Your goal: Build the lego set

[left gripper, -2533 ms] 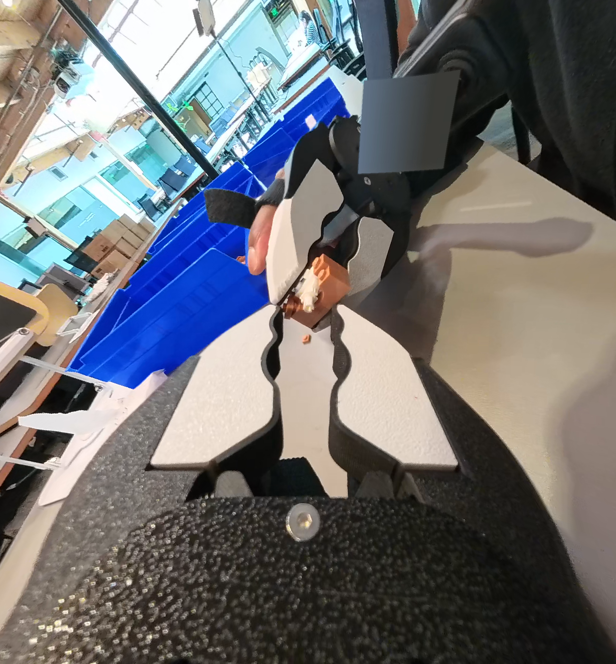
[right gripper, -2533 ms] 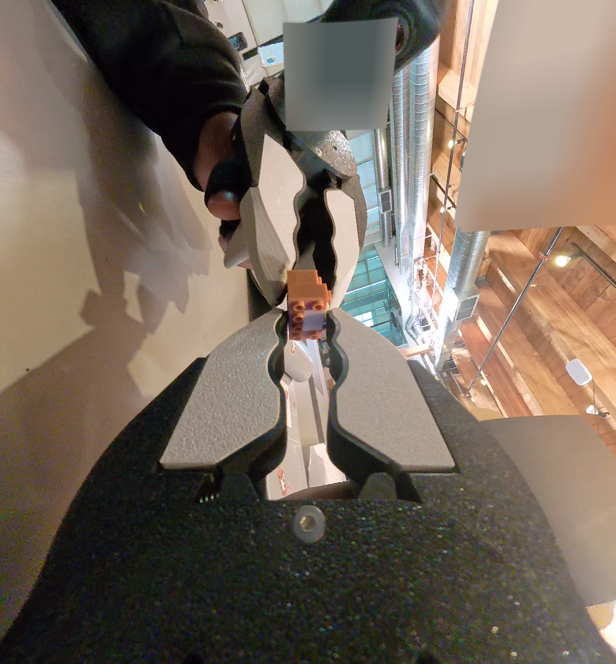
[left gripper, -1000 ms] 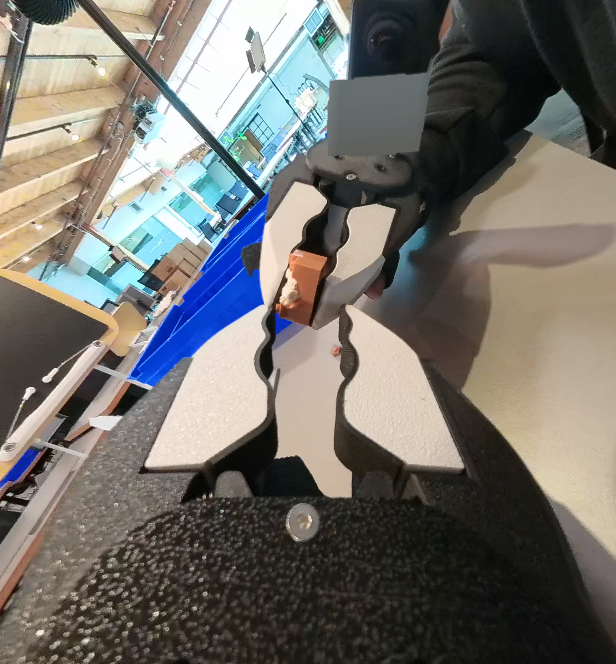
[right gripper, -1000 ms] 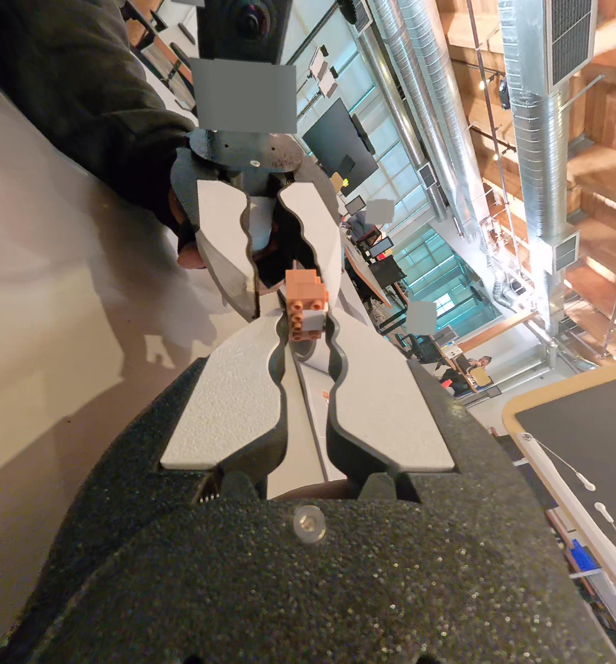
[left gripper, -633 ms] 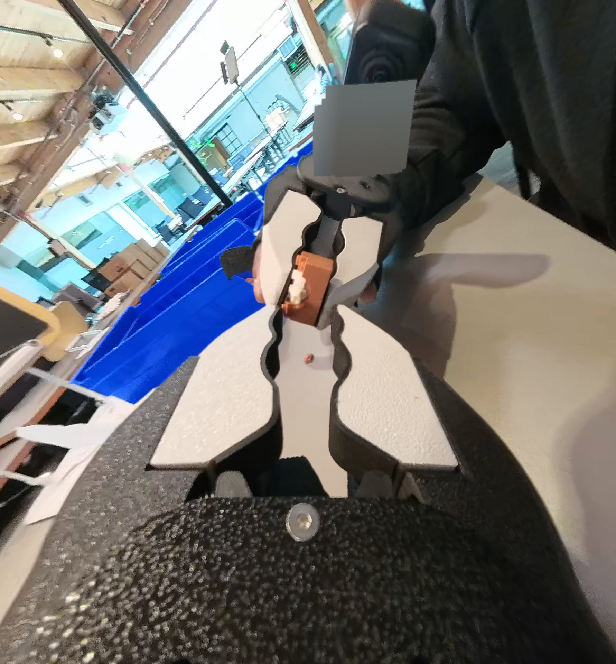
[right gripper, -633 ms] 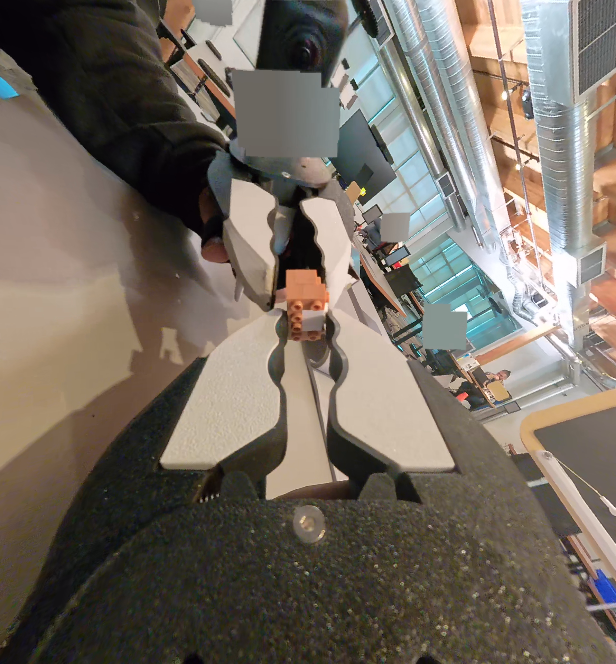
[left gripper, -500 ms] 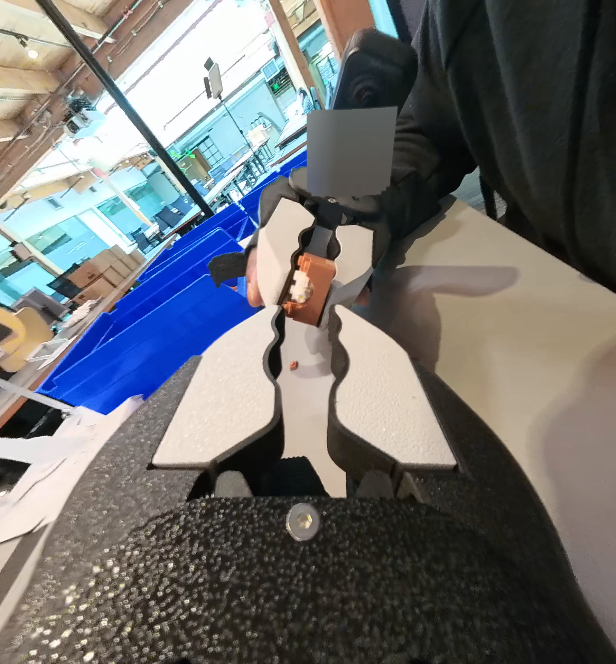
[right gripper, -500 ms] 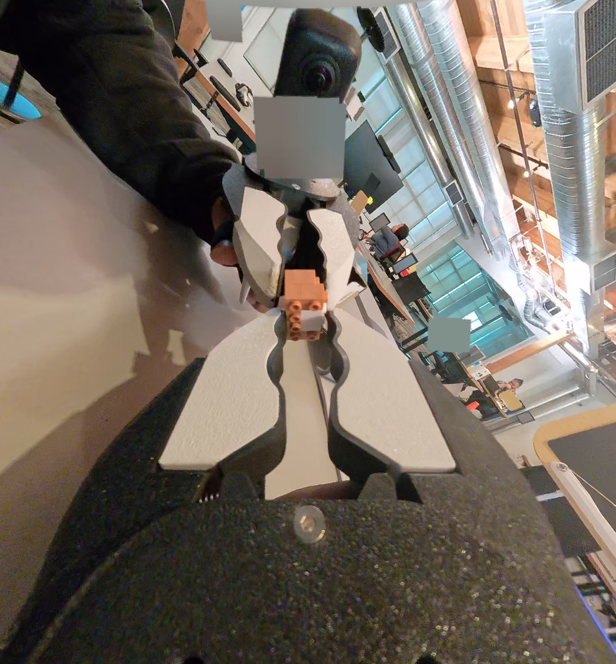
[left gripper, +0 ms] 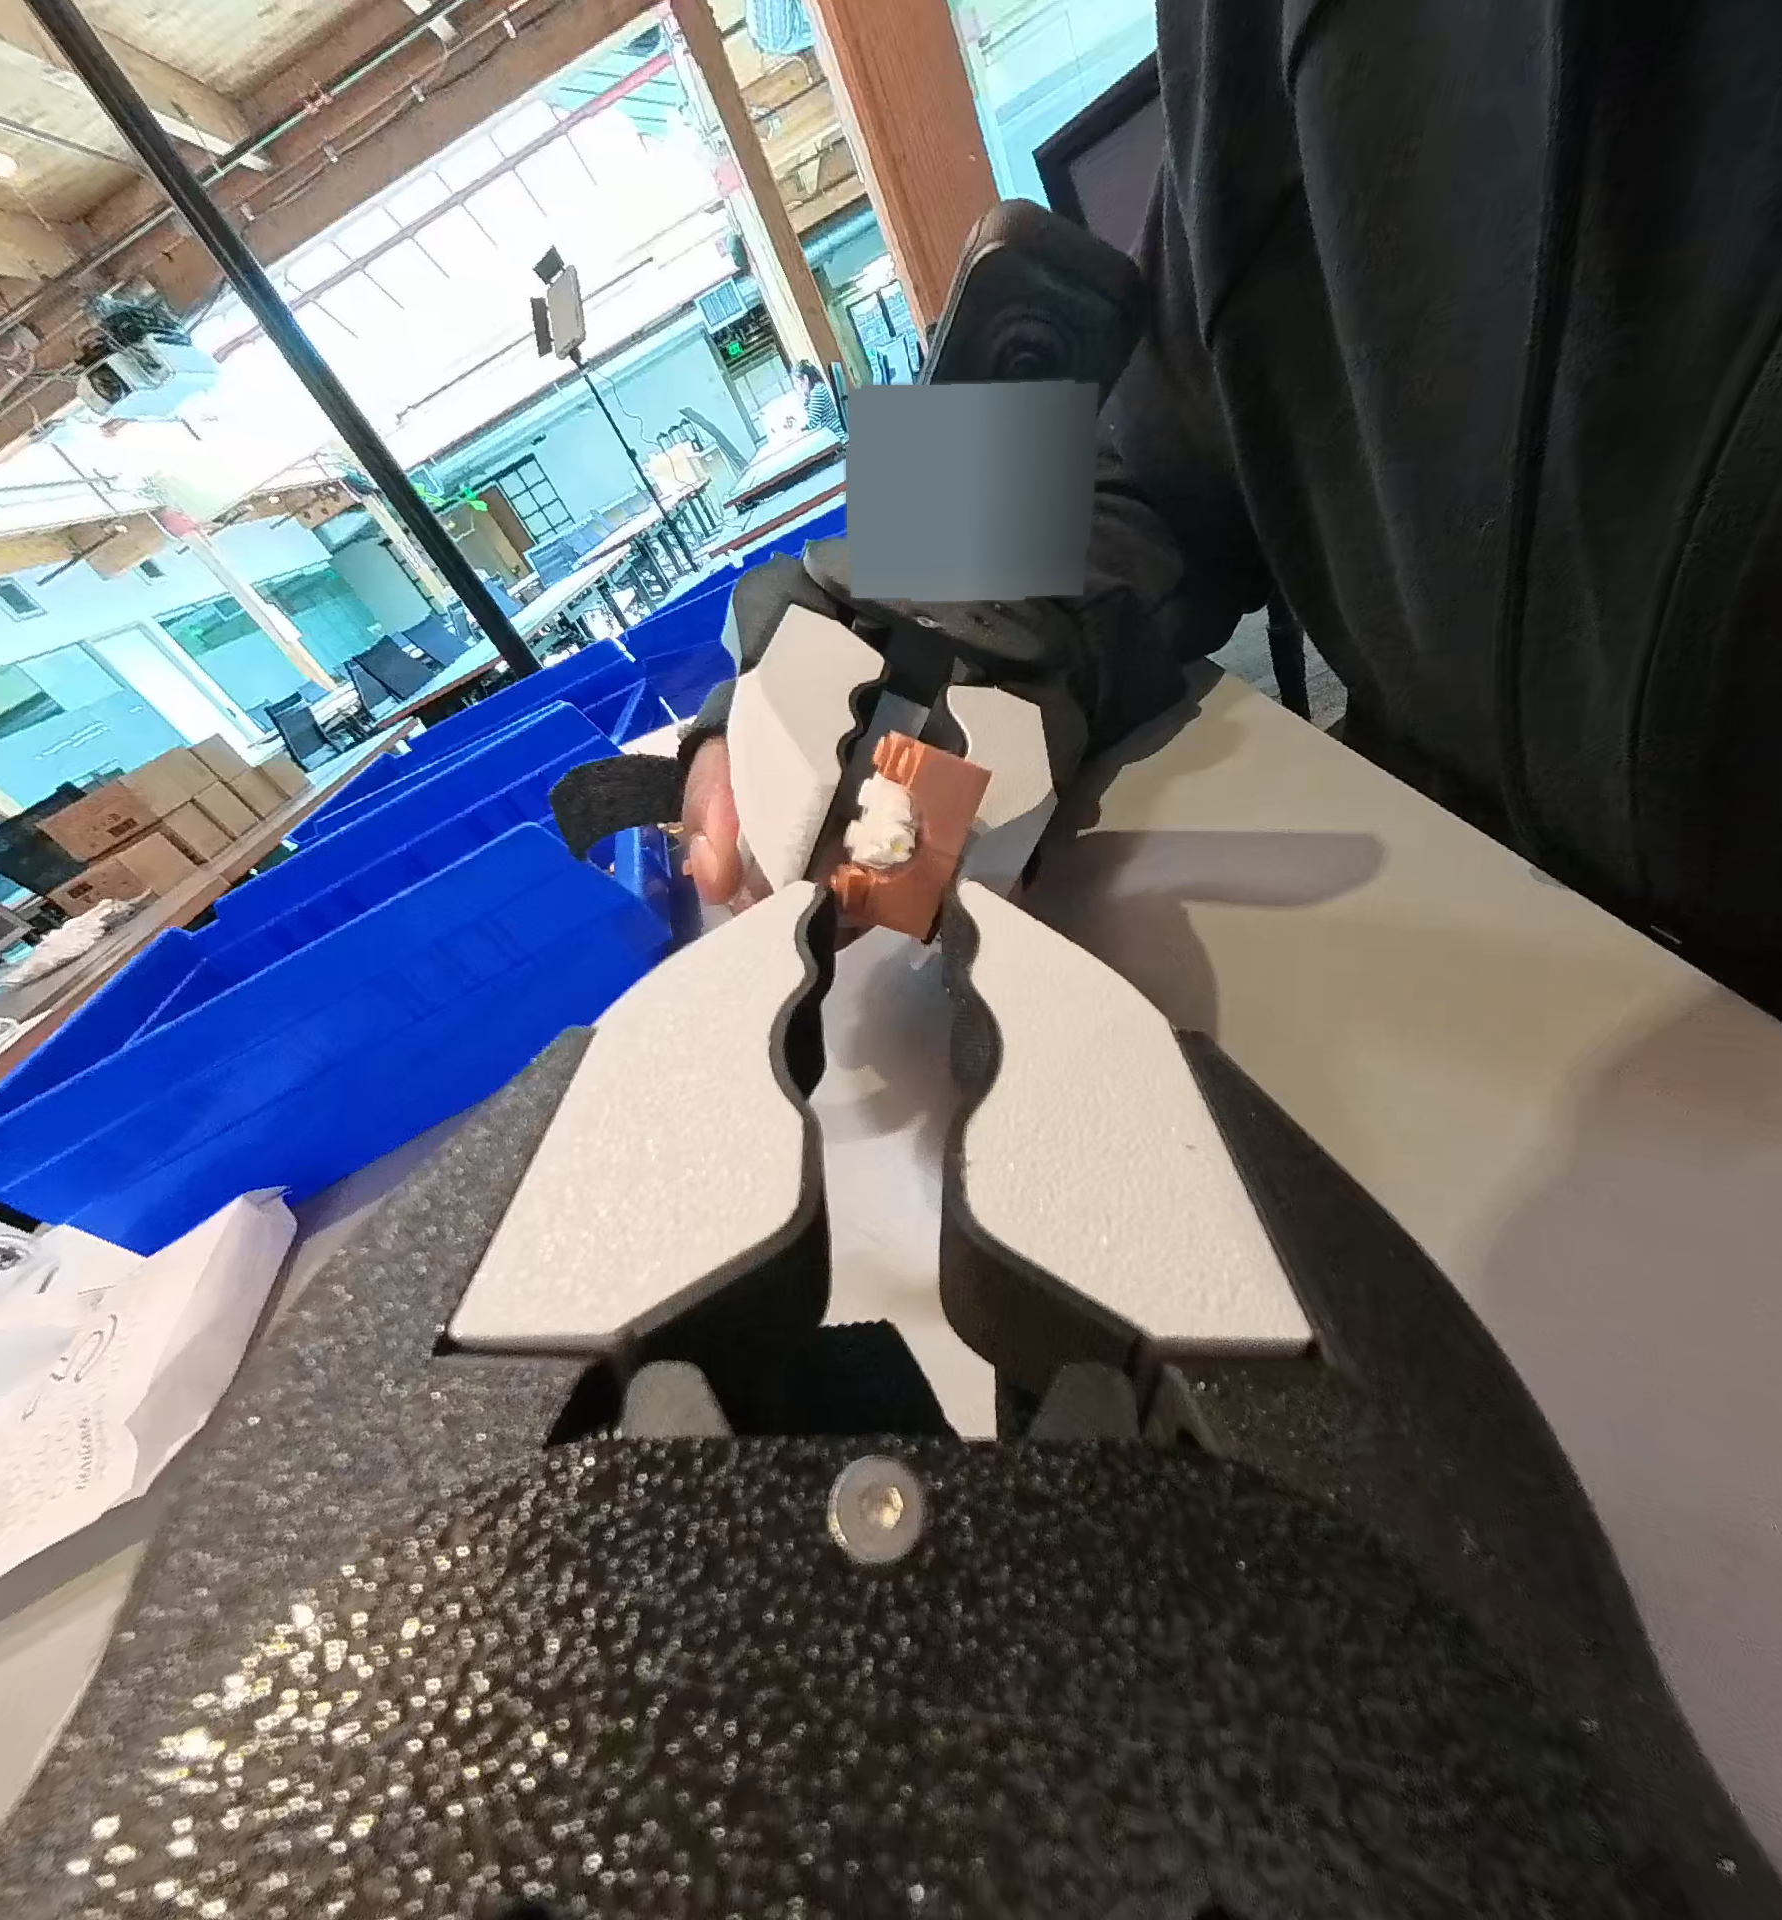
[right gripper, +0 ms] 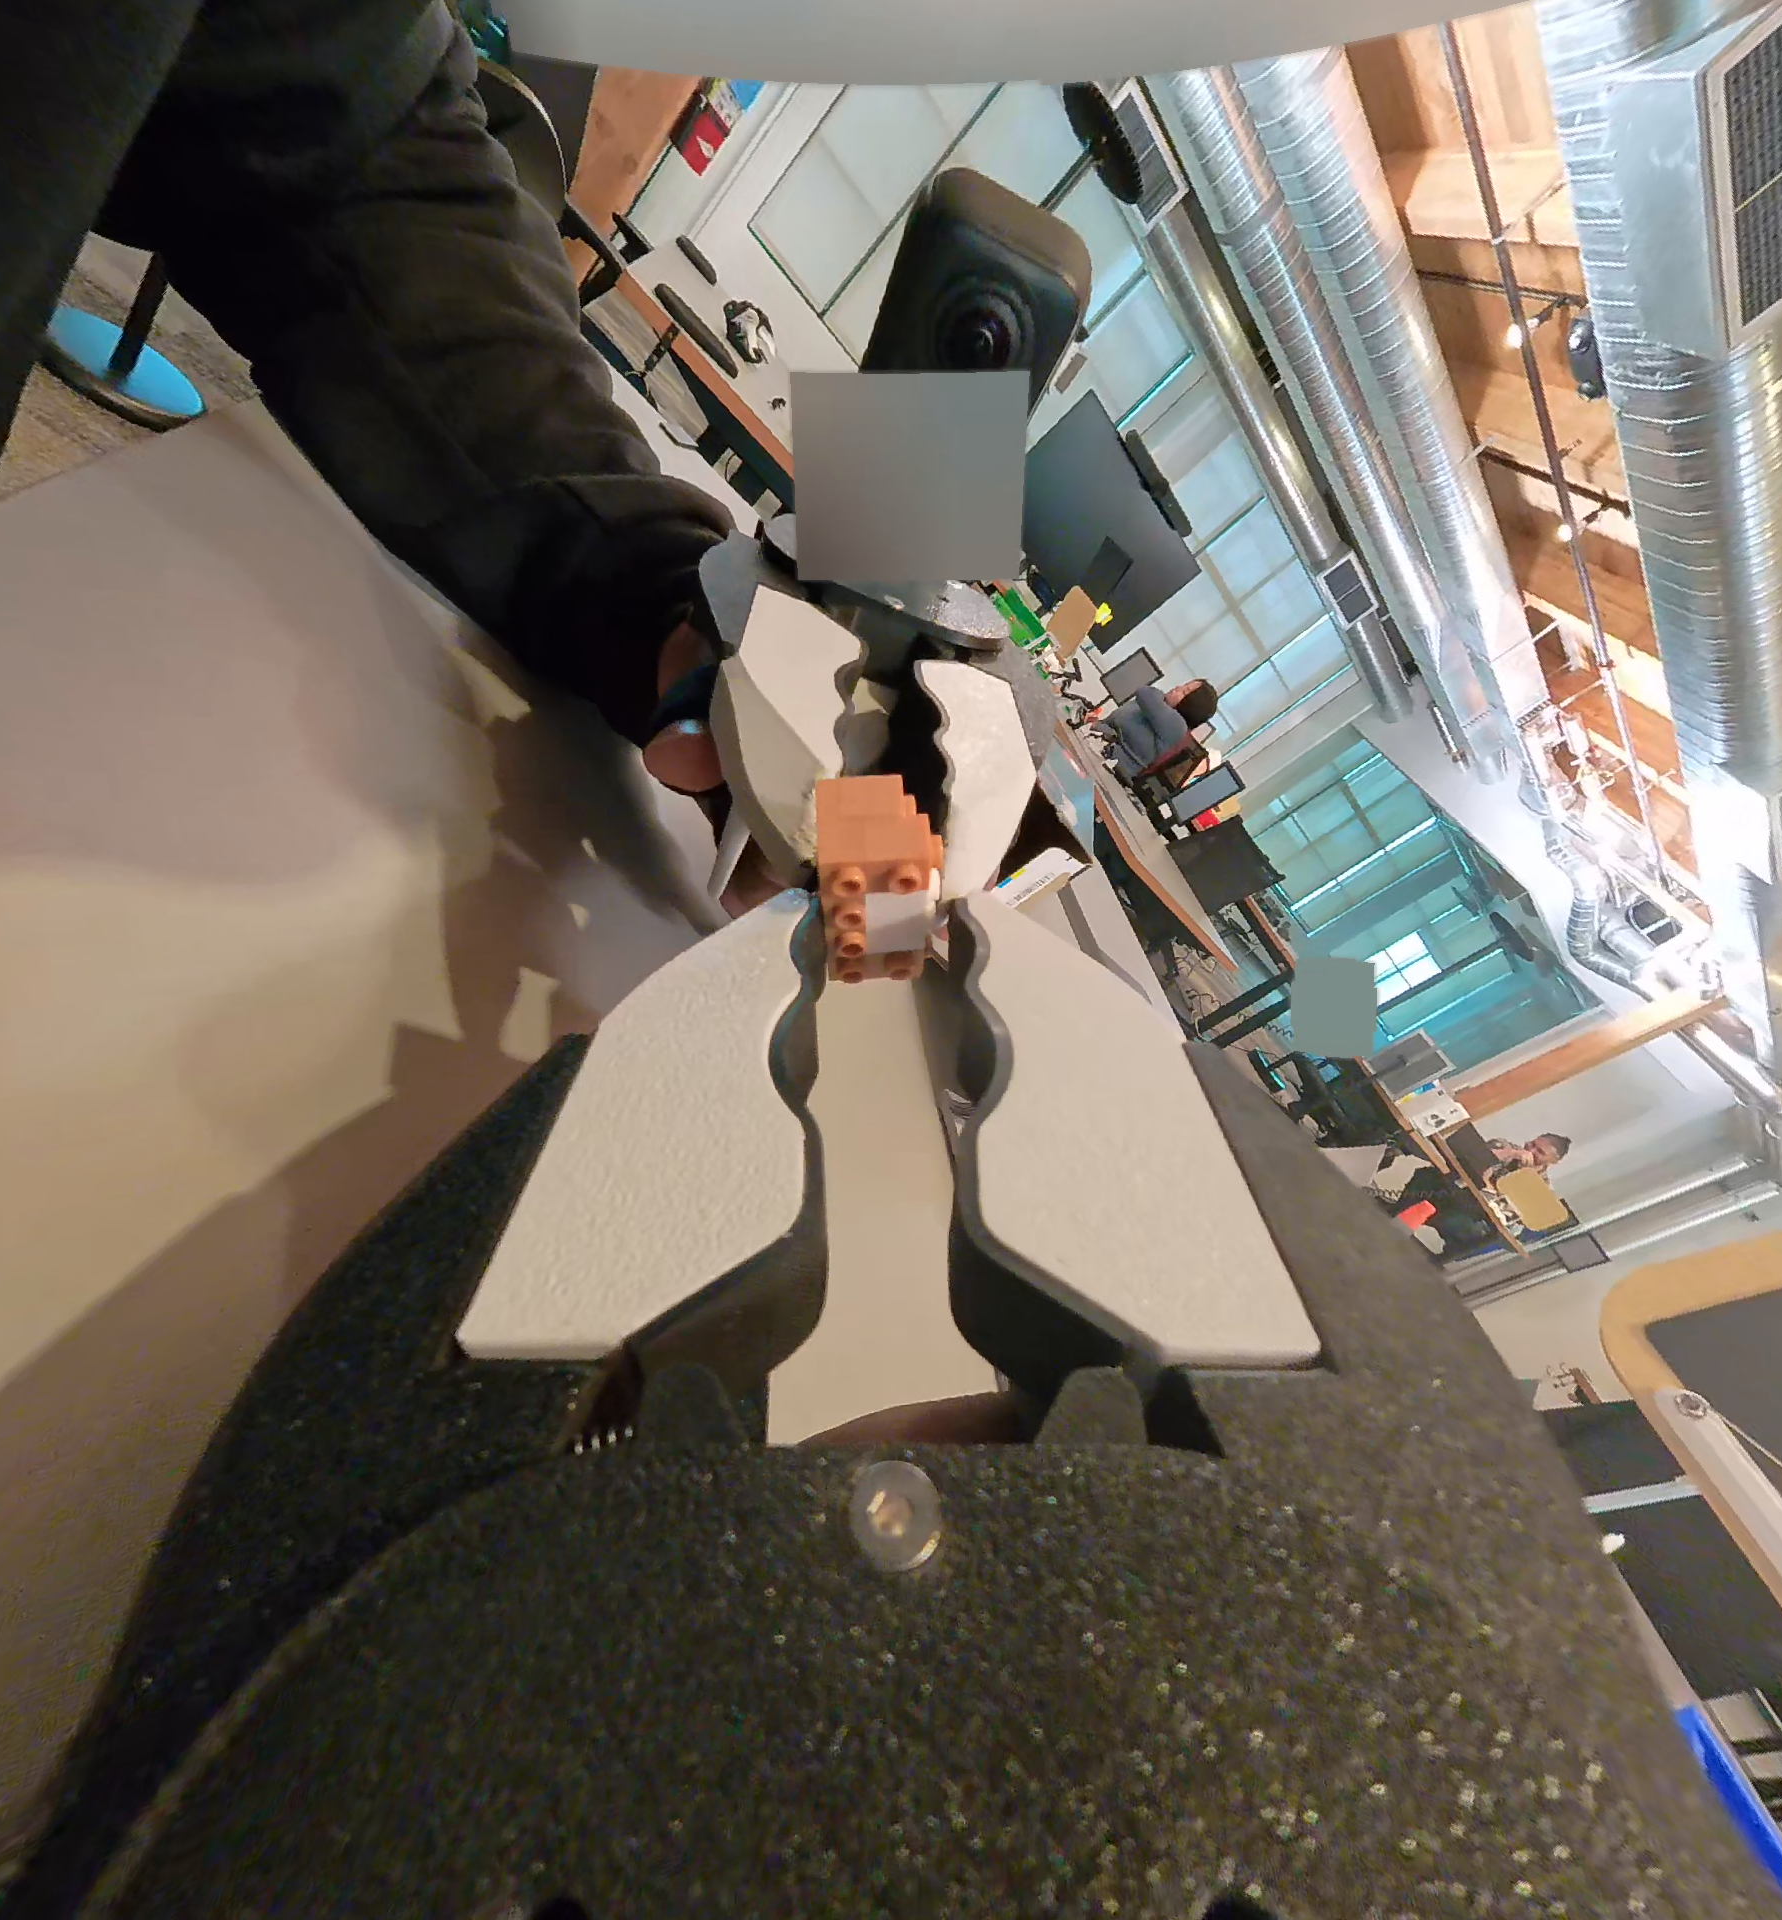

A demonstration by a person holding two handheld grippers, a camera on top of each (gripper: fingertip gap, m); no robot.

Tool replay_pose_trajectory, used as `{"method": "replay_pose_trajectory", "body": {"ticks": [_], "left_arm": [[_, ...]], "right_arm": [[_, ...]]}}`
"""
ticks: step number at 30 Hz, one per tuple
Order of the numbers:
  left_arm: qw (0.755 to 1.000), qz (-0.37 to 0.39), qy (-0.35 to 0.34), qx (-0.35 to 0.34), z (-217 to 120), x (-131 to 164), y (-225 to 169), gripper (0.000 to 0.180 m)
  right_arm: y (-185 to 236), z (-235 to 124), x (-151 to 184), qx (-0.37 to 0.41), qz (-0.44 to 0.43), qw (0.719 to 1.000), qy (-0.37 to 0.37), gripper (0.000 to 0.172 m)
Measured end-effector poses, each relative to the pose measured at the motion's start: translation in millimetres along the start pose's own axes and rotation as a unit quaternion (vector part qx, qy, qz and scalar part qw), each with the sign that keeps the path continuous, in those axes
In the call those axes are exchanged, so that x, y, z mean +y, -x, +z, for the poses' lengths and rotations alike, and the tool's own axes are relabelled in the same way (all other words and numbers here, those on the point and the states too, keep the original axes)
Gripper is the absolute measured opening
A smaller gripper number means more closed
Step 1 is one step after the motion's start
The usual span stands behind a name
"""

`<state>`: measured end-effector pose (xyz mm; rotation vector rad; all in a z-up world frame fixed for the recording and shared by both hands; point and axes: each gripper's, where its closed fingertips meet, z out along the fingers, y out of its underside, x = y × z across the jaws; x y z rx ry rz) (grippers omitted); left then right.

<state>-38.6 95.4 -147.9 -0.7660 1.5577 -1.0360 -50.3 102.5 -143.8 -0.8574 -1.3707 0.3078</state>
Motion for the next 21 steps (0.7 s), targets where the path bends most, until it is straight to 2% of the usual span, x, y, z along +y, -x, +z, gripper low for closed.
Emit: {"method": "replay_pose_trajectory", "body": {"ticks": [21], "left_arm": [[0.998, 0.048, 0.041, -0.015, 0.4, 3.3, 2.2, 0.016]], "right_arm": [[1.7, -1.6, 4.4, -0.023, 0.02, 0.999, 0.01, 0.019]]}}
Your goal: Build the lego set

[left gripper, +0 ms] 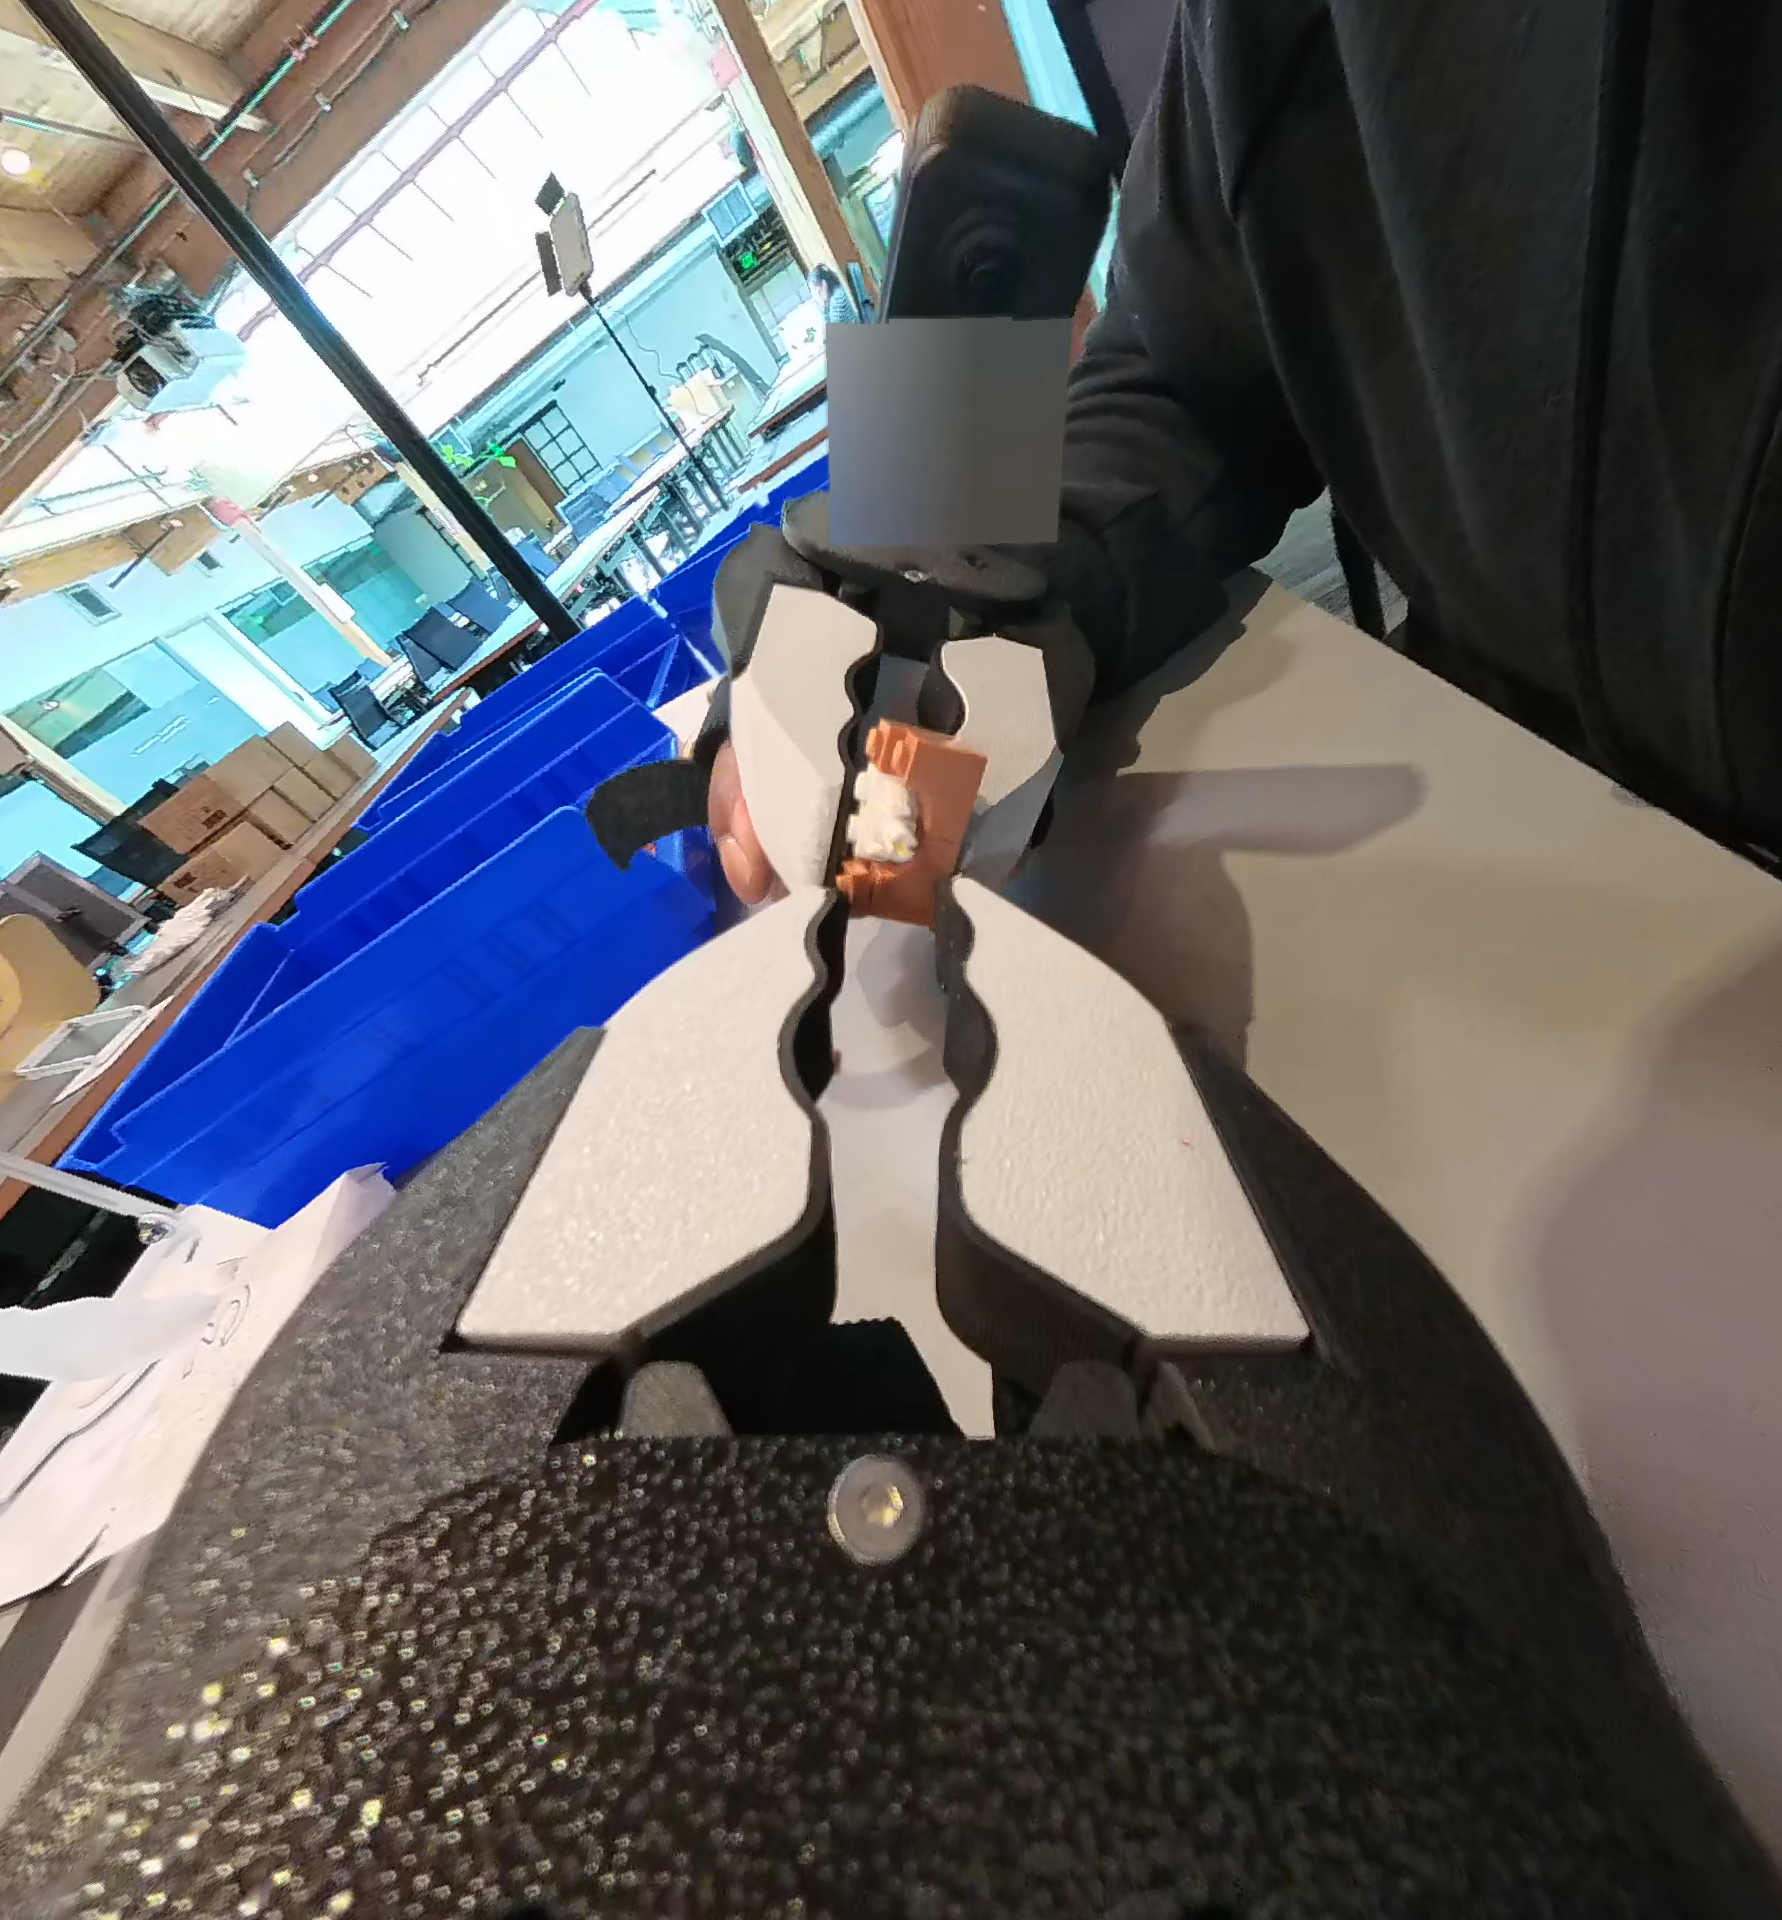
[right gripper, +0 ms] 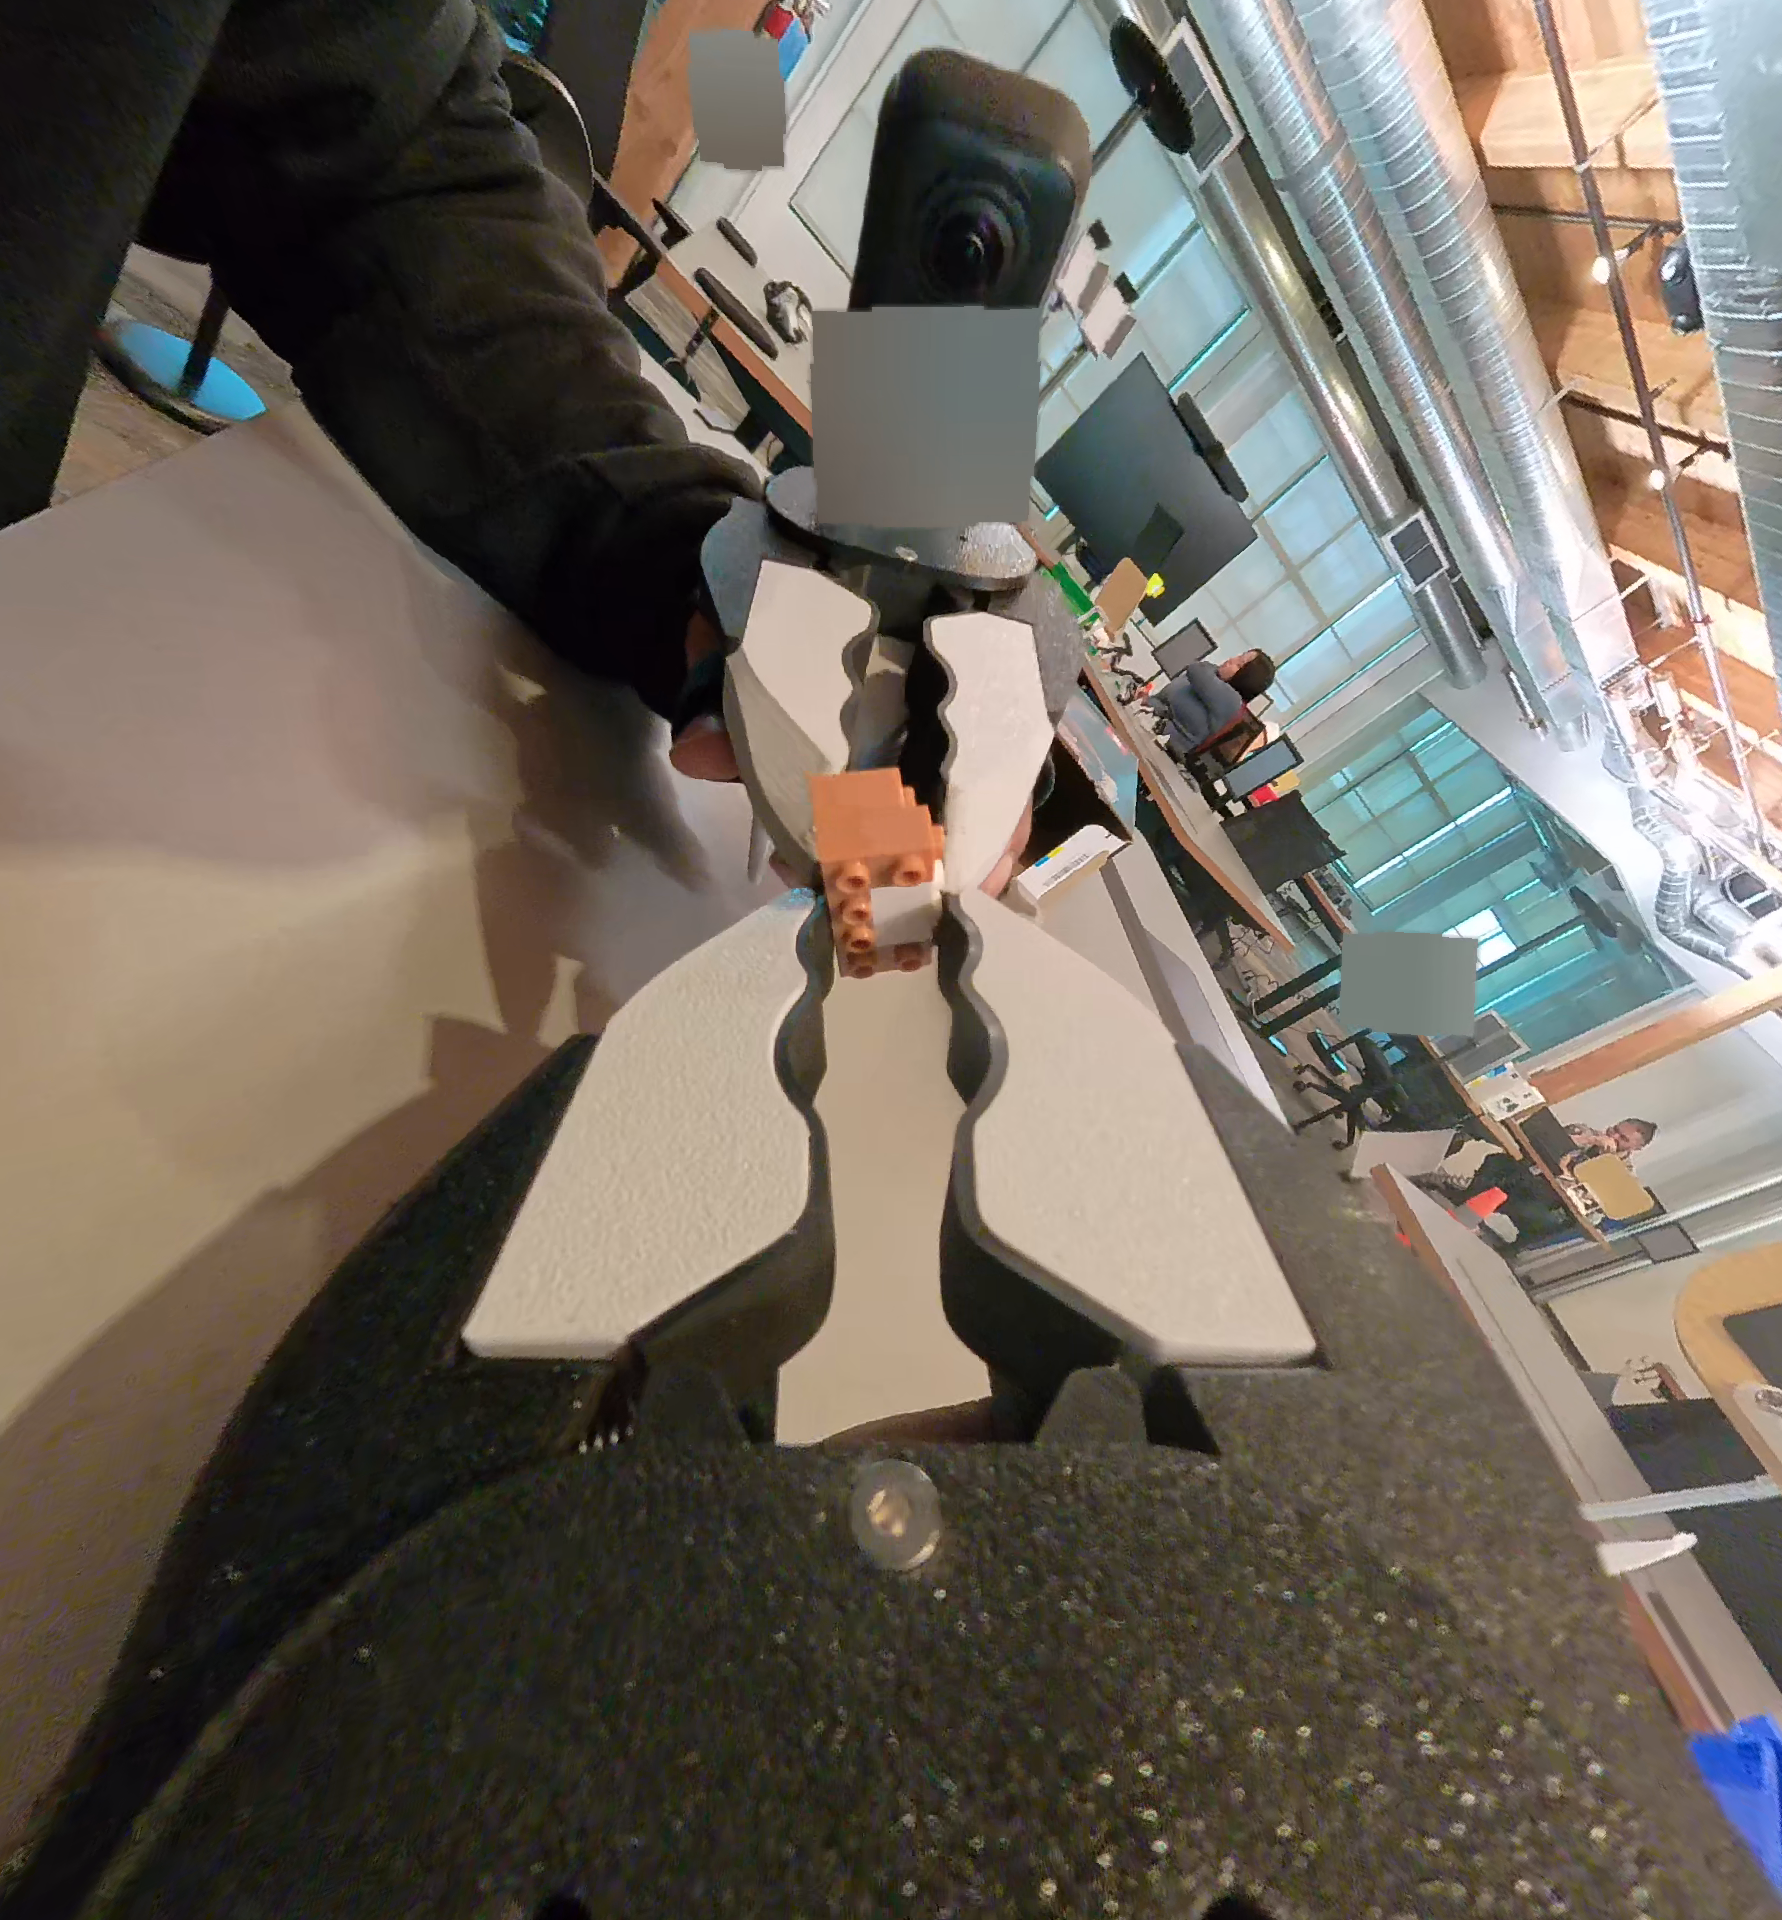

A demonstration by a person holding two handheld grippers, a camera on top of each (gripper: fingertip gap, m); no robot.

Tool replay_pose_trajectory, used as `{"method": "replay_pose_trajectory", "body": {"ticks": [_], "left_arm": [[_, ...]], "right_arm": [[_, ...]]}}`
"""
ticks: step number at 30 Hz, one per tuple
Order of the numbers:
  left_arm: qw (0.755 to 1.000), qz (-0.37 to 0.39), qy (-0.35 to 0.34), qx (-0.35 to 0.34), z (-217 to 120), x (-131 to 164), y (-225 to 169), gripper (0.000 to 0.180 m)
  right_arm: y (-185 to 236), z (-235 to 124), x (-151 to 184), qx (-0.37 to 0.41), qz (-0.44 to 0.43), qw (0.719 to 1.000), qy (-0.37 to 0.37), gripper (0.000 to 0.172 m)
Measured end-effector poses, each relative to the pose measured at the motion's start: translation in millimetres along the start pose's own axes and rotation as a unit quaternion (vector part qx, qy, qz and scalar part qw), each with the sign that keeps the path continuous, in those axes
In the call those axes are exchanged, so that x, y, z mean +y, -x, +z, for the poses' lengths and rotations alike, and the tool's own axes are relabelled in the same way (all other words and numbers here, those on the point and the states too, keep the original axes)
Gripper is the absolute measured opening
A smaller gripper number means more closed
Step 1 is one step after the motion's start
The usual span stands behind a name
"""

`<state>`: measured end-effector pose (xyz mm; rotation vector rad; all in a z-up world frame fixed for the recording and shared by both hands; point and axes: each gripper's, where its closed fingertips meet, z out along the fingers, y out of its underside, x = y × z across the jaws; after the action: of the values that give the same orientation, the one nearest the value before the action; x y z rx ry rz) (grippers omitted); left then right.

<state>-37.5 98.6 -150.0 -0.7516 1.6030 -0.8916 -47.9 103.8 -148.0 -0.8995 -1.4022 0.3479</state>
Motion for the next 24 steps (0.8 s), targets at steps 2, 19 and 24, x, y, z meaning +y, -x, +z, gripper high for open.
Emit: {"method": "replay_pose_trajectory", "body": {"ticks": [2, 19, 24], "left_arm": [[1.0, 0.0, 0.005, -0.003, 0, 2, 1, 0.017], [0.997, 0.058, 0.045, -0.026, 3, 9, 1, 0.03], [0.998, 0.043, 0.041, -0.036, 2, 8, 5, 0.022]], "right_arm": [[0, 1, 3, -0.001, 0.004, 1.0, 0.005, 0.019], [-4, 3, 12, 0.009, 0.023, 0.999, 0.03, 0.019], [-3, 3, 12, 0.01, 0.015, 0.999, 0.033, 0.019]]}}
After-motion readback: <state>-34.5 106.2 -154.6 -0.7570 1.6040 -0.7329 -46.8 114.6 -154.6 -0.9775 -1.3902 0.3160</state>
